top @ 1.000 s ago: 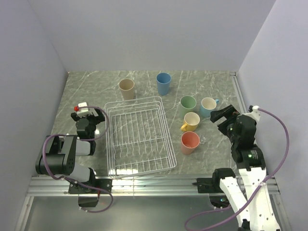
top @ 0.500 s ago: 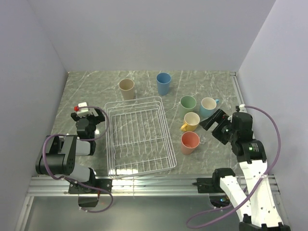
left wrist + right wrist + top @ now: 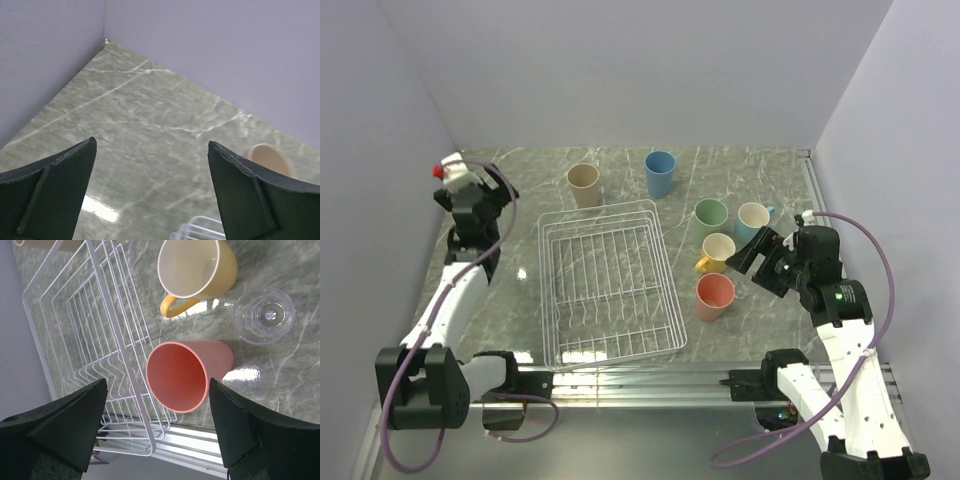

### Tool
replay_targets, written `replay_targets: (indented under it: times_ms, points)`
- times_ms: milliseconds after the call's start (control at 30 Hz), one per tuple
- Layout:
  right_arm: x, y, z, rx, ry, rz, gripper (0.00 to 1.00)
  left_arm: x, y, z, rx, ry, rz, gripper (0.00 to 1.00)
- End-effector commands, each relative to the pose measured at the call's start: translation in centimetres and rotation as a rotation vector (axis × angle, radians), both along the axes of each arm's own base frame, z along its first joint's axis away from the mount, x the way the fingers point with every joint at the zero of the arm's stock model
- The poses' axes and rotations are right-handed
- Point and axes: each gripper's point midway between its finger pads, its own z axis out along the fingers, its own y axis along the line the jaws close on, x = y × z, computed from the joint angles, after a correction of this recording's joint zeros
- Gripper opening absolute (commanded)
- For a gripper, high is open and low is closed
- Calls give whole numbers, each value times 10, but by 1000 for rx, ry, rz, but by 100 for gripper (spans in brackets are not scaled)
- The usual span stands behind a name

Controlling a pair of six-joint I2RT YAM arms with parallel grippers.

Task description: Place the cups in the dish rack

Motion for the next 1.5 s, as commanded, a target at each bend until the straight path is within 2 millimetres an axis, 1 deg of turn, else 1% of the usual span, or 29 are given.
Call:
replay_targets:
  times_ms: [0,33,67,133,167,200,233,267,300,333,367,400,433,467,500,567,633,667,767,800,867,900,933,967,1167,1333,1400,1433,1467]
  points:
    - [-8,4,-6,9,9,26,91,-27,-4,-19,-176,238,51,99]
    - [-8,2,-8,0,17,15,91,-25,-15,-19,-205,258,-6,99]
    - [-7,0,-10,-6,24,9,91,-23,-34,-16,-242,276,-106,99]
    - [-1,-2,-7,-19,14,-1,92,-23,-52,-10,-295,308,-185,99]
    - [4,-4,-8,-35,21,-1,92,-24,-65,-1,-323,299,-248,99]
    - [10,-6,2,-49,-4,-12,91,-29,-68,-2,-341,322,-255,99]
    - [17,-10,7,-65,-20,-28,92,-31,-70,1,-367,322,-252,99]
    - [27,-14,7,-94,-10,-46,92,-34,-76,9,-377,315,-287,99]
    - [37,-16,21,-101,-40,-58,92,-35,-77,12,-378,320,-296,99]
    - [43,-18,25,-108,-36,-71,92,-44,-79,6,-387,370,-288,99]
    - [56,-26,14,-138,36,-126,92,-45,-79,7,-387,384,-283,99]
    - [66,-28,25,-144,42,-149,91,-47,-83,4,-395,408,-302,100]
    - [72,-30,21,-155,82,-162,90,-53,-85,-4,-386,454,-315,99]
    - [77,-31,16,-167,120,-163,88,-55,-86,-7,-388,472,-321,99]
    - [90,-29,6,-173,158,-155,85,-59,-89,-11,-393,490,-332,99]
    - [106,-30,-4,-188,168,-160,85,-67,-88,-19,-424,525,-304,99]
    - [116,-33,-9,-210,171,-173,84,-71,-95,-24,-479,532,-305,99]
    - [120,-33,-16,-215,190,-169,82,-75,-97,-26,-498,537,-308,99]
    - [123,-33,-29,-219,213,-167,78,-81,-107,-25,-546,533,-344,100]
    - [120,-34,-37,-223,229,-165,78,-82,-108,-27,-551,538,-348,99]
    - [121,-33,-42,-219,220,-162,77,-85,-108,-28,-550,543,-346,99]
    - [118,-33,-51,-222,237,-159,77,-86,-107,-29,-548,549,-345,100]
    - [119,-30,-55,-212,230,-152,77,-86,-107,-30,-545,552,-344,99]
    - [116,-29,-66,-204,253,-147,75,-87,-108,-30,-546,554,-348,99]
    - [118,-21,-99,-174,289,-130,74,-92,-112,-31,-560,566,-368,99]
    - [133,-18,-107,-174,275,-107,74,-99,-113,-35,-570,573,-368,99]
    - [138,-18,-108,-178,275,-102,71,-101,-113,-37,-570,577,-364,100]
    - [139,-17,-115,-189,294,-94,70,-102,-113,-37,-570,577,-364,100]
    - [142,-17,-115,-192,290,-93,67,-103,-113,-36,-570,577,-364,99]
